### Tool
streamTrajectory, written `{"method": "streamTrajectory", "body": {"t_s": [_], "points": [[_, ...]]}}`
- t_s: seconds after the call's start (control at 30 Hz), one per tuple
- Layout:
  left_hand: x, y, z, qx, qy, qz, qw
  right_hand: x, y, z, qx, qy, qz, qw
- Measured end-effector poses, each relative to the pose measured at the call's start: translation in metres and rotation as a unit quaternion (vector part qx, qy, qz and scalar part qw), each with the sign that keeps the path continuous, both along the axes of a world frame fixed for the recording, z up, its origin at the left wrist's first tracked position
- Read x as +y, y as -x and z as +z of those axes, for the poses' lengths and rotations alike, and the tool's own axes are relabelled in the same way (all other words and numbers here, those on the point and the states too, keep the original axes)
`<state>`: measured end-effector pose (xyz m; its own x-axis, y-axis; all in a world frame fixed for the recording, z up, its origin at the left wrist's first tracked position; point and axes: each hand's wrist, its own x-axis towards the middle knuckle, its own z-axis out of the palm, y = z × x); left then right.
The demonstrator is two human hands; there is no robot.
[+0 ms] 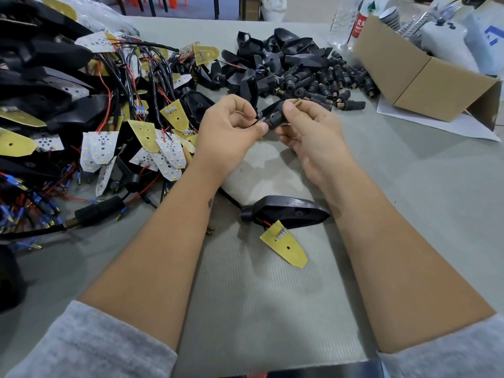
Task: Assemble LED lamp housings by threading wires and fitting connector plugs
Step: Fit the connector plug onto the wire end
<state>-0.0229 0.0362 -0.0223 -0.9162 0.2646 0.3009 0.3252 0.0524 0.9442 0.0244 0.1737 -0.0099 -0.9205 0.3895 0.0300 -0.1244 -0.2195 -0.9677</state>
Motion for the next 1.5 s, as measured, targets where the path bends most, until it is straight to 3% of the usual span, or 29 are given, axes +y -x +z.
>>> {"method": "streamTrajectory", "body": {"t_s": [0.33, 0.6, 0.73, 1.17, 1.33, 1.5], "points": [[0.0029, 0.0016, -0.0001, 0.018, 0.021, 0.074, 0.997, 0.0027, 0.0011, -0.0002, 0.021, 0.010, 0.038, 0.999], [0.0031, -0.0013, 0.0049, 0.003, -0.010, 0.016, 1.000, 0.0006, 0.0024, -0.0016, 0.024, 0.012, 0.011, 1.000], [0.0021, 0.0023, 0.0009, 0.007, -0.003, 0.006, 1.000, -0.0028, 0.0023, -0.0029, 0.018, -0.052, 0.027, 0.998], [0.0031, 0.0027, 0.0006, 0.024, -0.046, 0.004, 0.999, -0.0030, 0.0017, -0.0033, 0.021, -0.050, 0.016, 0.998], [0.0012, 0.0003, 0.0009, -0.026, -0.076, 0.008, 0.997, -0.0039, 0.0017, -0.0007, 0.030, -0.014, 0.024, 0.999], [0.0009, -0.0004, -0.0001, -0.028, -0.025, 0.035, 0.999, -0.0019, 0.0026, 0.0004, 0.040, 0.034, 0.021, 0.998]]}}
